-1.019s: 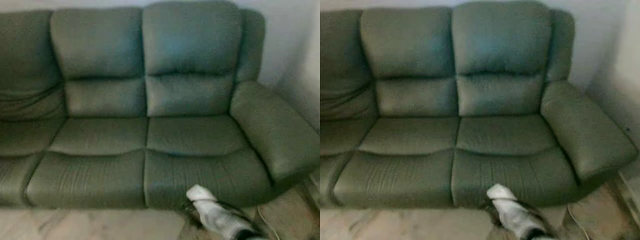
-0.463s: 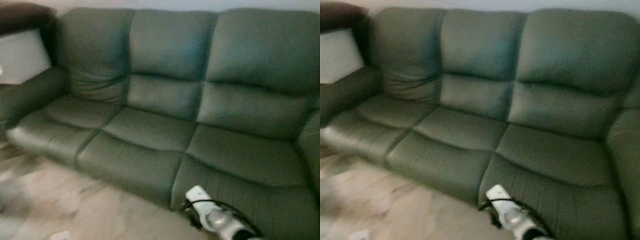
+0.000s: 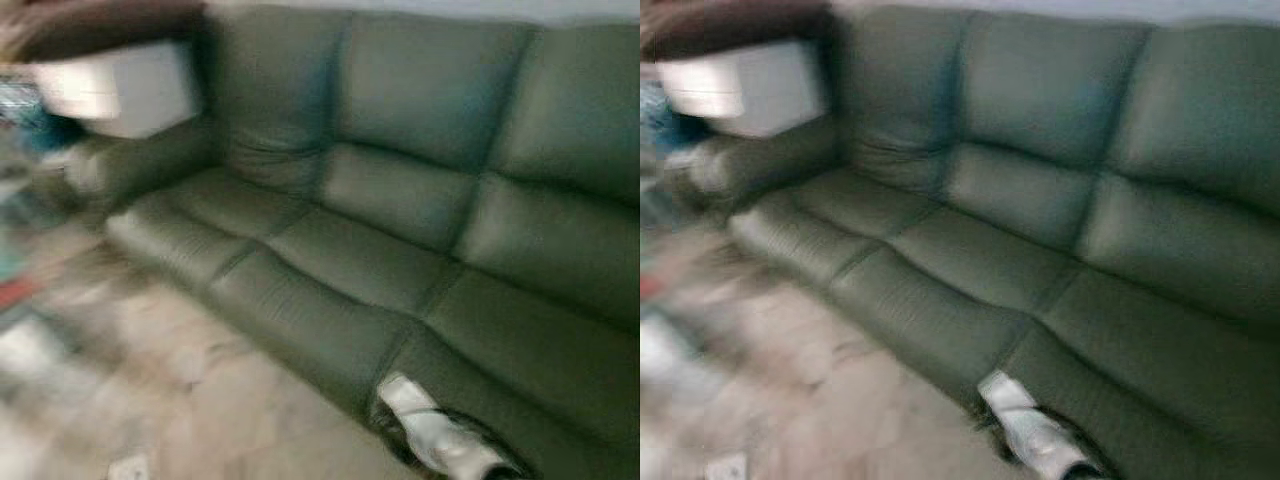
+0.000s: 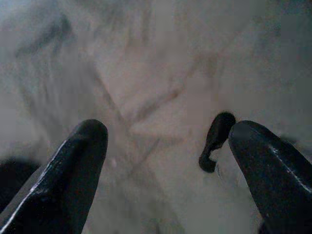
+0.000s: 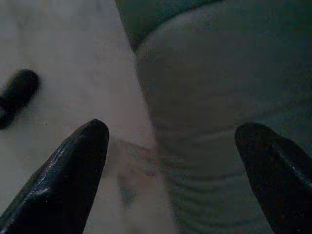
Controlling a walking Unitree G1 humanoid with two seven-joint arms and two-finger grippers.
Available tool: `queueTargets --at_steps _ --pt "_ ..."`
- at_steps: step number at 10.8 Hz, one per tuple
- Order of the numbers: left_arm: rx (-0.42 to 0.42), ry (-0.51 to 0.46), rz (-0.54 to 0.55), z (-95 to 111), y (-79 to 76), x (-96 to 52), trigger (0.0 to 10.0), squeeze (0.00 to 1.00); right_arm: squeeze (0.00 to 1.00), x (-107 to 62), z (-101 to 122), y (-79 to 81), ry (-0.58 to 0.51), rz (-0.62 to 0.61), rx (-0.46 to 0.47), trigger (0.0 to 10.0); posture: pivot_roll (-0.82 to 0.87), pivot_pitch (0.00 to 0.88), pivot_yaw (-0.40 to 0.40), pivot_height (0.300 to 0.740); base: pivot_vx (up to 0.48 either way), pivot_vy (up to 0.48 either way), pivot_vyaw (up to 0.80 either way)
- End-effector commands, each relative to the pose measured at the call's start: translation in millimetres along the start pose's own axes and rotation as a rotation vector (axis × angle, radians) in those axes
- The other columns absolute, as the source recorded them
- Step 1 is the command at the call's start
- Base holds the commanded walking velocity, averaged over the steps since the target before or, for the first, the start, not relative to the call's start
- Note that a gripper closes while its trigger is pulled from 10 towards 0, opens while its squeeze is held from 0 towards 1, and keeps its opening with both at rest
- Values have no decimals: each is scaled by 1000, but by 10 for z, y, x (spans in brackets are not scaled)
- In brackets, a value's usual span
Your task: Move the pillow to the sofa
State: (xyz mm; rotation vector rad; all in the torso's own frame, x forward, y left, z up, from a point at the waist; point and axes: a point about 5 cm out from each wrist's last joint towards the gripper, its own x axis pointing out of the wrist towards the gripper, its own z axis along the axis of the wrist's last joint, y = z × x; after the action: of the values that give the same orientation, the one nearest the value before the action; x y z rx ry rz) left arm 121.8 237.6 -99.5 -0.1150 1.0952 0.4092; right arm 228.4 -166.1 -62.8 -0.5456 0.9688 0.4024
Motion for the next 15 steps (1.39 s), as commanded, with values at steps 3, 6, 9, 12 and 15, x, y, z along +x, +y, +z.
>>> queueTargets --at_steps 3,6,9,12,15 --pt "30 16 -2 -14 90 -1 10000 0 0 18 199 85 -57 20 -19 10000 -82 0 32 740 0 0 800" --pt "20 18 -2 5 132 0 10000 0 0 18 202 86 -57 21 -11 10000 -79 0 29 740 0 0 800" --pt "39 4 3 85 170 8 10000 0 0 17 204 80 -64 22 5 10000 -84 0 26 740 0 0 208" --pt "2 13 -5 66 167 7 10000 0 0 15 219 73 -68 29 -29 10000 -82 0 23 740 0 0 533" --pt "-14 23 -11 1 202 -3 10000 0 0 16 222 75 -69 26 -30 10000 -84 0 25 740 0 0 800"
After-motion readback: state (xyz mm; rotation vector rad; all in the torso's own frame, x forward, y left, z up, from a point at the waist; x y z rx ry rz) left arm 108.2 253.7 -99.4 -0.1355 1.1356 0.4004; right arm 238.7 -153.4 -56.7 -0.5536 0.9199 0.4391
